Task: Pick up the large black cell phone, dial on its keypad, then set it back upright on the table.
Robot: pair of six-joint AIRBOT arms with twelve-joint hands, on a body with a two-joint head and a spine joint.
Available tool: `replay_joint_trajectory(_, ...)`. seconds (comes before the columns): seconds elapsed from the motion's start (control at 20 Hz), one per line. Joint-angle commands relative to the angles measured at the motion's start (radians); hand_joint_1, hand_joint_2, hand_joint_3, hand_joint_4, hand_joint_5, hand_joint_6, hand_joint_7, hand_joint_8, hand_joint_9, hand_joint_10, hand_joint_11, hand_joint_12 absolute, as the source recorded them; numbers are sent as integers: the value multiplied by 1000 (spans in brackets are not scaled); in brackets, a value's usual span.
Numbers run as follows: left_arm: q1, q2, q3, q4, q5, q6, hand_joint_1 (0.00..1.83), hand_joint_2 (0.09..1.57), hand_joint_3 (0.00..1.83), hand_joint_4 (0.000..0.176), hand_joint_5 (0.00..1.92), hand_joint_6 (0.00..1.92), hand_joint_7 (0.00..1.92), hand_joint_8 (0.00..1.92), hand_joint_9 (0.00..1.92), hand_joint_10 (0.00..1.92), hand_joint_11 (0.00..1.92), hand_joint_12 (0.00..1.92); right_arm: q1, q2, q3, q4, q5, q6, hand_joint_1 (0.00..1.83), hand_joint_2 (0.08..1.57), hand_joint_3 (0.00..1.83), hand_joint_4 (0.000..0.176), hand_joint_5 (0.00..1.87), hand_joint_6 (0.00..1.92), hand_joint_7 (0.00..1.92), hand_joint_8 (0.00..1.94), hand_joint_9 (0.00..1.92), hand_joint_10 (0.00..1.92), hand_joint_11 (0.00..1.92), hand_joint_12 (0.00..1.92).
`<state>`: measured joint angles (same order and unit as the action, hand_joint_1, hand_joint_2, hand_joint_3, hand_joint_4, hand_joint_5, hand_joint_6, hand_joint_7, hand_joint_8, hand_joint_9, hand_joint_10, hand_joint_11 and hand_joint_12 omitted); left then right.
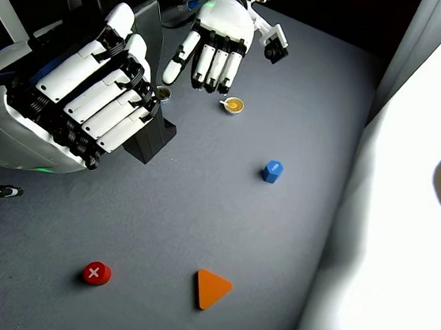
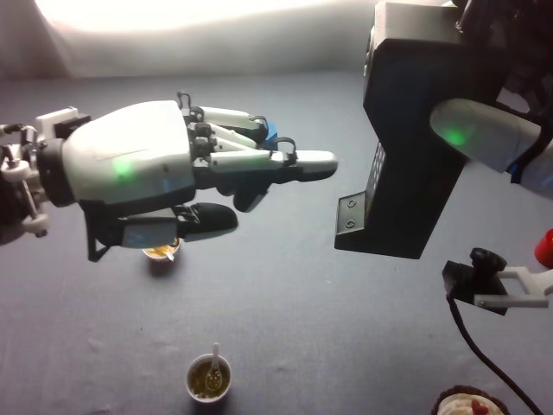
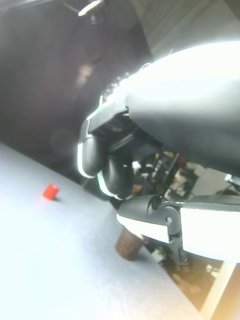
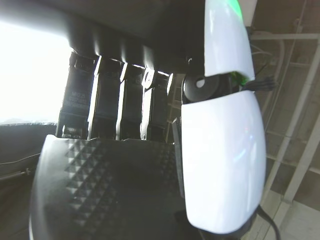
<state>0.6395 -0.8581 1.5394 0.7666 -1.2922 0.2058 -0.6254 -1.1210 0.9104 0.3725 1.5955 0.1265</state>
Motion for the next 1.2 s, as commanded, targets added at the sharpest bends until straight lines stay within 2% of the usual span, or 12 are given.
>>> replay_joint_trajectory(0.0, -26, -12, -2, -61, -89, 3, 1302, 1286, 0, 121, 99, 7, 647, 1589, 654, 1921, 418, 1921, 15, 12, 0, -42, 127, 20, 1487, 1126, 0, 0, 947, 875, 887, 1020, 878, 1223, 789, 1641)
replay_joint_trajectory(0.05, -31, -19, -2, -60, -89, 3, 1302, 1285, 0, 126, 108, 9, 650, 1586, 656, 1921, 426, 1921, 15, 12, 2, -42, 127, 19, 1490, 1109, 0, 0, 1006, 769, 924, 962, 913, 1169, 823, 1603)
replay_joint_trajectory(0.3, -76, -52, -2, -48, -86, 2, 1287, 1315, 4, 126, 71, 3, 591, 1667, 644, 1921, 377, 1921, 16, 12, 4, -42, 127, 17, 1489, 1117, 1, 0, 961, 817, 890, 1024, 899, 1200, 824, 1617)
replay_joint_trajectory(0.35, -83, -58, -3, -44, -86, 2, 1296, 1300, 0, 135, 99, 9, 619, 1626, 664, 1921, 414, 1921, 16, 12, 5, -42, 127, 17, 1488, 1121, 1, 0, 951, 848, 880, 1036, 890, 1207, 818, 1618)
replay_joint_trajectory(0.45, -85, -65, -6, -29, -80, 2, 1295, 1299, 0, 125, 92, 3, 620, 1624, 659, 1921, 432, 1921, 18, 12, 6, -42, 127, 16, 1491, 1109, 0, 0, 982, 788, 919, 987, 917, 1169, 838, 1593)
replay_joint_trajectory(0.55, -85, -62, -11, -13, -79, 2, 1293, 1305, 0, 125, 97, 2, 609, 1643, 674, 1921, 393, 1921, 21, 12, 7, -42, 127, 16, 1489, 1116, 3, 0, 955, 851, 913, 984, 889, 1202, 810, 1628)
replay_joint_trajectory(0.8, -75, 0, -20, -20, -87, -1, 1287, 1312, 4, 116, 58, 0, 594, 1660, 639, 1921, 288, 1921, 26, 12, 8, -42, 127, 16, 1487, 1124, 1, 0, 937, 896, 872, 1027, 893, 1198, 808, 1629)
replay_joint_trajectory(0.85, -72, 11, -23, -21, -88, -2, 1284, 1319, 6, 114, 62, 1, 582, 1676, 632, 1921, 307, 1921, 26, 12, 8, -42, 127, 16, 1490, 1112, 0, 0, 987, 812, 905, 983, 914, 1170, 819, 1604)
replay_joint_trajectory(0.9, -67, 28, -31, -21, -89, -3, 1284, 1320, 6, 119, 71, 4, 578, 1681, 621, 1921, 294, 1921, 26, 12, 8, -42, 127, 16, 1485, 1130, 7, 0, 943, 882, 859, 1050, 871, 1236, 774, 1666)
replay_joint_trajectory(0.95, -59, 41, -38, -22, -89, -3, 1283, 1318, 4, 136, 88, 8, 582, 1675, 610, 1921, 318, 1921, 26, 12, 8, -42, 127, 16, 1484, 1141, 0, 0, 918, 953, 844, 1062, 855, 1250, 759, 1674)
replay_joint_trajectory(1.05, -40, 70, -63, -24, -89, -3, 1287, 1313, 1, 127, 88, 4, 594, 1660, 603, 1921, 316, 1921, 26, 12, 11, -42, 127, 16, 1486, 1132, 0, 0, 946, 906, 855, 1048, 882, 1214, 769, 1650)
replay_joint_trajectory(1.15, -30, 98, -93, -26, -89, -3, 1289, 1308, 0, 135, 101, 7, 603, 1646, 607, 1921, 382, 1921, 26, 12, 19, -42, 128, 16, 1487, 1130, 0, 0, 939, 920, 853, 1054, 877, 1208, 789, 1629)
